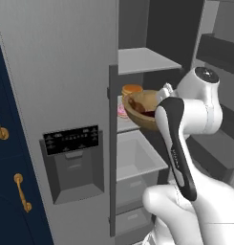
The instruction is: Pick the chicken drumstick and eggplant from their plates and place them in the bowl. Then put the bowl in the fridge.
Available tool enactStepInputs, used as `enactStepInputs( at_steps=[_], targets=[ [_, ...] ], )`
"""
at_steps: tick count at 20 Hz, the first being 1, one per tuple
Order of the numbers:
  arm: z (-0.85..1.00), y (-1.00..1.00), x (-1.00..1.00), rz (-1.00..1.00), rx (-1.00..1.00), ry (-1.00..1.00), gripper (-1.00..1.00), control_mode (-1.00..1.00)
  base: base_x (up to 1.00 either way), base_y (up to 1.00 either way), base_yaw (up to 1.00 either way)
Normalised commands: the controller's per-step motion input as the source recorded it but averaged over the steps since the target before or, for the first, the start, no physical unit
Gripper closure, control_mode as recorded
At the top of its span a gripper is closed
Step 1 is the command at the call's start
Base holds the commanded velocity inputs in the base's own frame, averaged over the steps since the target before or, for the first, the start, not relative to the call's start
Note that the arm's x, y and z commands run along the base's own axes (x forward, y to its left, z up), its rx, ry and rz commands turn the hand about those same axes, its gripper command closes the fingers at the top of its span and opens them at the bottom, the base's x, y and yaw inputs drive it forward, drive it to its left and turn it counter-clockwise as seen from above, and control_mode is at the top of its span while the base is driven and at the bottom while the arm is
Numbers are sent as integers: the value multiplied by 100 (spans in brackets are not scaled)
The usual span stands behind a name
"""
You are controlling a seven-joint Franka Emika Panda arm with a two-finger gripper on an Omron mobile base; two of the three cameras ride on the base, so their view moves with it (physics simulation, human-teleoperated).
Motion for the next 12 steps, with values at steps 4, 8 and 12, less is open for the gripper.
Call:
enactStepInputs(
  at_steps=[4, 8, 12],
  targets=[
    [55, -28, 1, 10, 1, -14, 100, -100, 0, 0, 0],
    [33, -19, 14, 0, 0, -15, 100, -100, 0, 0, 0],
    [22, -23, 89, 0, 2, -6, 100, -100, 0, 0, 0]
  ],
)
